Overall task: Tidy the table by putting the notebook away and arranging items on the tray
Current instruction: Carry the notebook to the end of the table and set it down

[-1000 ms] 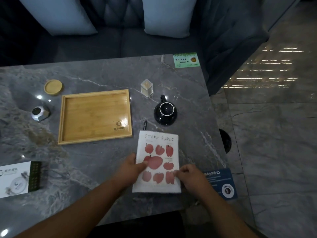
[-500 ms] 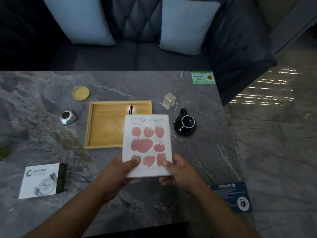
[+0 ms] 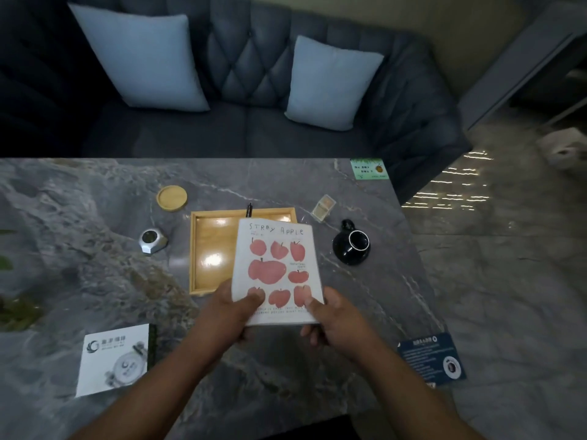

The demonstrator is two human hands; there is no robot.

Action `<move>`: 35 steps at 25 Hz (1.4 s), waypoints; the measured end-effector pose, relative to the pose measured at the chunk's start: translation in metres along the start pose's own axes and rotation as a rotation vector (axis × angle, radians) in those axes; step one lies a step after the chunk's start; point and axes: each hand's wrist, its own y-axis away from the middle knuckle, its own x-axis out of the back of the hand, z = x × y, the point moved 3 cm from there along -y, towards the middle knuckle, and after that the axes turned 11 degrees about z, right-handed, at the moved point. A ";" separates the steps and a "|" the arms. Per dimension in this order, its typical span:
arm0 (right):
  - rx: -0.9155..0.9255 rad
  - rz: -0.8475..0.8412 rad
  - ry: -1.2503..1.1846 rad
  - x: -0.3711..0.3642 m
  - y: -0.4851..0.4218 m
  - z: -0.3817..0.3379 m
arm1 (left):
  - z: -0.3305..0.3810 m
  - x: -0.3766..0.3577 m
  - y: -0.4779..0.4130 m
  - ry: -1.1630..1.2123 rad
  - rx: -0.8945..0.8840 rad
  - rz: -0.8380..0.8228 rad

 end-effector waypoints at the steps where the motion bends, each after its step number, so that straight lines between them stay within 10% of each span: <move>1: 0.027 0.016 -0.020 -0.002 0.002 -0.005 | 0.003 0.003 0.002 0.015 -0.002 0.008; 13: 0.041 -0.046 -0.195 0.020 -0.042 -0.049 | 0.033 0.010 0.034 0.083 0.042 -0.034; 21: 0.051 -0.229 -0.374 0.001 -0.045 -0.070 | 0.033 -0.030 0.057 0.710 0.208 0.221; 31: 0.071 -0.135 -0.069 -0.023 -0.047 -0.090 | 0.002 0.067 0.052 0.502 0.139 0.176; 35: 0.065 -0.265 0.108 -0.106 -0.019 -0.093 | -0.032 0.149 0.064 0.348 0.087 0.487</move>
